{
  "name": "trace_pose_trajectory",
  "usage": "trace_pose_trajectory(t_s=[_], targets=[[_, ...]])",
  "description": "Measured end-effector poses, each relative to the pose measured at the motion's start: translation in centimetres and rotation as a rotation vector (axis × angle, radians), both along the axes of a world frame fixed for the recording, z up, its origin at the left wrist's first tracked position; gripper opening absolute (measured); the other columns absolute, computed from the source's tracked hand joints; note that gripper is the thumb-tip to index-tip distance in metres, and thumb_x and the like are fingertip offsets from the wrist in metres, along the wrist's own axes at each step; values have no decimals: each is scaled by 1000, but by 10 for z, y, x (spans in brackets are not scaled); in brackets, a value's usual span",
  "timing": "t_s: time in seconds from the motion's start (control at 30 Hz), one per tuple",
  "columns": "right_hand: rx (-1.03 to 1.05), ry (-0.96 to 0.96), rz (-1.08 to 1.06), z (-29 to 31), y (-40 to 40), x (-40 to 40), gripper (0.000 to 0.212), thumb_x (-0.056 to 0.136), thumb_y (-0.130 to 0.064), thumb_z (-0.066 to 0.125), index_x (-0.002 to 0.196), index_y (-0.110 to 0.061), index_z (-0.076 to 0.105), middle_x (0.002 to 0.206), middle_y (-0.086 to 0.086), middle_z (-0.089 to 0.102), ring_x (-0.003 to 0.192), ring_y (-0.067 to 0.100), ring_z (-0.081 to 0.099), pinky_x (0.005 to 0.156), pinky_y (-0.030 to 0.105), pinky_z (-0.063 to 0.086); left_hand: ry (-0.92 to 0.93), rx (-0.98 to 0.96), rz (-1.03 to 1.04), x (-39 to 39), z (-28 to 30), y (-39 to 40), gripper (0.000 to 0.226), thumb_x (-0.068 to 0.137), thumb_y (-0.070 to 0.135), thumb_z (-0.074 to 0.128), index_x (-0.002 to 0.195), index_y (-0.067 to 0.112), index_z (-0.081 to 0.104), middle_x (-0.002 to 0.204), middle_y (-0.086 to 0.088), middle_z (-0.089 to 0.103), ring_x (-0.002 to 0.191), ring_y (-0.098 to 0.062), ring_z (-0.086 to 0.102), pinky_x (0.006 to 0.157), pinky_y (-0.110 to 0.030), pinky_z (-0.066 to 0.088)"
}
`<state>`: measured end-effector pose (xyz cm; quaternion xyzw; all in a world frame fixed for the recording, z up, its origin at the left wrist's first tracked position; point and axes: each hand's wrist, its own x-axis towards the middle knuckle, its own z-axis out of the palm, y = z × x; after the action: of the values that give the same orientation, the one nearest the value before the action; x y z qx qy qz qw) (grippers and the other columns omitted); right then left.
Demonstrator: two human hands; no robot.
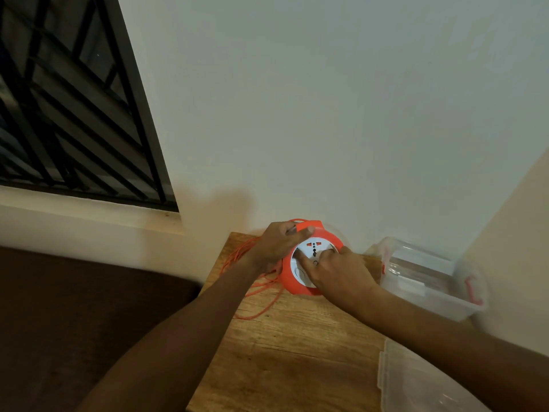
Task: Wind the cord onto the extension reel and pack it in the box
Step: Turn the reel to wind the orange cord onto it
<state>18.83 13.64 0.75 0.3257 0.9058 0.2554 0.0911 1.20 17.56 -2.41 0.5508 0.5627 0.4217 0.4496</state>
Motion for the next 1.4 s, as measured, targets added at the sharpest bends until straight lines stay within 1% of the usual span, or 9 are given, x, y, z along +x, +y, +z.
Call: trace_pose_trajectory(t_s=[0.2,0.37,0.5,0.7,1.0,1.1,1.2,1.3,1.4], targets=[[12,67,26,-9,7,9,72,95,-21,57,154,-19,15,107,22,64,90,37,64,79,44,53,-21,-8,9,-1,-3,3,52,100,43,68,117,-6,68,112,-28,74,95,-44,75,90,-59,60],[53,86,205,5,13,24,51,70,-22,84,117,-20,64,110,19,64,86,33,64,64,40,55,-101,-20,-1,-7,-6,6,54,100,41,69,124,-8,64,114,-28,75,93,-41,78,81,-49,65],[-55,-65,335,-2,22,33,35,91,-23,66,125,-24,55,154,19,29,118,37,46,80,47,56,-69,-5,-18,-8,-5,10,53,99,42,69,118,-7,67,106,-23,77,89,-43,77,77,-46,65],[-92,-145,312,3,16,24,37,94,-20,60,129,-30,52,158,17,20,120,43,47,82,50,54,78,83,-117,-5,-1,9,16,99,40,71,92,27,77,85,9,81,75,-13,78,64,-25,62],[-31,-3,120,8,9,9,61,98,-16,49,149,-30,19,140,35,38,95,42,63,81,47,51,-71,65,-30,-6,1,7,38,97,43,72,115,10,77,107,-14,80,87,-20,77,80,-37,63],[41,40,40,16,13,9,67,87,-19,66,146,-31,36,112,27,61,70,34,66,61,38,52,-266,38,16,-5,3,6,35,98,38,74,112,6,76,108,-22,78,89,-28,78,77,-41,64],[56,229,-98,21,17,5,67,78,-41,74,138,-27,51,73,8,68,47,27,61,42,26,33,-339,63,129,2,2,7,40,97,36,74,106,-3,73,111,-33,73,82,-30,73,74,-42,62],[14,407,-198,17,21,1,65,90,-56,51,144,-22,42,73,1,69,48,26,61,42,23,21,-400,48,197,6,2,7,29,98,40,72,95,12,75,96,-19,80,72,-25,76,66,-38,64],[16,438,-169,13,21,4,65,89,-54,57,141,-17,47,72,3,70,45,25,61,40,24,32,-350,62,186,4,3,9,29,98,44,71,96,15,75,101,-21,79,77,-29,76,74,-46,65]])
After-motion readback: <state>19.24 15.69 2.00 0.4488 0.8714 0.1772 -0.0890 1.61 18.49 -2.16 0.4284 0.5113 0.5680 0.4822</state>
